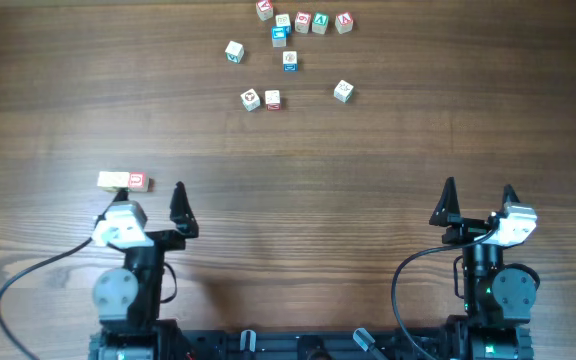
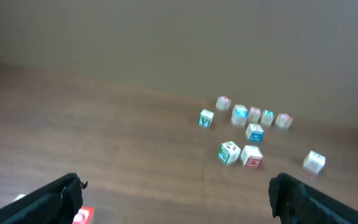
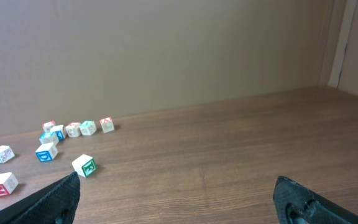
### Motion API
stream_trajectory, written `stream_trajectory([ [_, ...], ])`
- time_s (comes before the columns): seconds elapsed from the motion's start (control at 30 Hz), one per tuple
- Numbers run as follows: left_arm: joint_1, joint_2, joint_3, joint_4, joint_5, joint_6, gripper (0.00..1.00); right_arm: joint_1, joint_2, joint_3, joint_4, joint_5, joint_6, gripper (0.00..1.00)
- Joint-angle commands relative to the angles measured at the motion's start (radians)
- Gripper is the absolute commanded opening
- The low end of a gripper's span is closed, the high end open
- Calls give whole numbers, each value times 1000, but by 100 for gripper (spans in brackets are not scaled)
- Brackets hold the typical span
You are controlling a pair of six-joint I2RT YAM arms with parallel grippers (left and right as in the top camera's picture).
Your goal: Form a horizontal line
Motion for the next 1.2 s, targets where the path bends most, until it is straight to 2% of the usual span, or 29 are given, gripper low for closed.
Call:
stream_trajectory([
  [0.0,-15,-21,-45,29,-48,2,100,-5,-13,-1,4,10,-20,100],
  [0.23,-15,-81,-73,25,-146,5,100,-5,-13,-1,4,10,-20,100],
  [0.47,-15,-81,-73,9,-142,10,100,-5,-13,-1,5,10,-19,100],
  [0.63,-15,-81,-73,1,-92,82,100,-5,-13,-1,5,10,-19,100],
  [1.17,-16,-81,-73,3,-90,80,100,-5,-13,-1,5,10,-20,100],
])
